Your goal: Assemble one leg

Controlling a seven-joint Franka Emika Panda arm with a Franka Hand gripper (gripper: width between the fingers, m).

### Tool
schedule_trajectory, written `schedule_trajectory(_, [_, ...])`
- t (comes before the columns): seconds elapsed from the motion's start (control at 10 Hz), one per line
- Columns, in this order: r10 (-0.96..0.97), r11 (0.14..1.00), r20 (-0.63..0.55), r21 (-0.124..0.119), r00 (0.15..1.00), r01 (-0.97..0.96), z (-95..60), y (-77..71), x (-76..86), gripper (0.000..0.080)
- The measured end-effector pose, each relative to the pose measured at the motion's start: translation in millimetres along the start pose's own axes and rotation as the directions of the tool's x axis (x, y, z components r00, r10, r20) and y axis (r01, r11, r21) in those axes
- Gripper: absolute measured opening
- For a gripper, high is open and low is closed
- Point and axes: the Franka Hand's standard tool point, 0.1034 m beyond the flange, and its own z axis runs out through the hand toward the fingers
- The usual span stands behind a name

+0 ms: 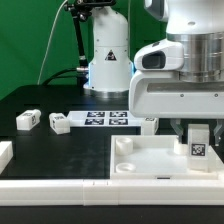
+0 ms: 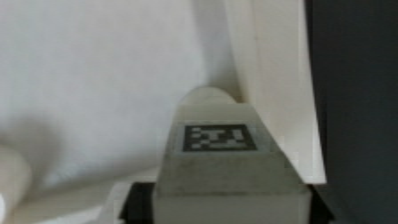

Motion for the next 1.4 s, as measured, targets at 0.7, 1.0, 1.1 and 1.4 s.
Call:
schedule_trajectory(0.7, [0.638, 0.769, 0.041, -0.001, 0.769, -0.639, -0.5, 2.0, 0.9, 0.0291])
schedule_trajectory(1.0, [0.682, 0.731, 0.038, 0.007, 0.731, -0.682, -0.1, -0.2, 1.8, 0.0391])
schedule_trajectory(1.1, [0.655, 0.755, 0.037, 0.008, 0.755, -0.656, 0.0, -0.3, 1.7, 0.0528])
schedule_trajectory(1.4, [0.526, 0.85, 0.035, 0.012, 0.85, -0.527, 0.5, -3.1, -0.2, 0.0642])
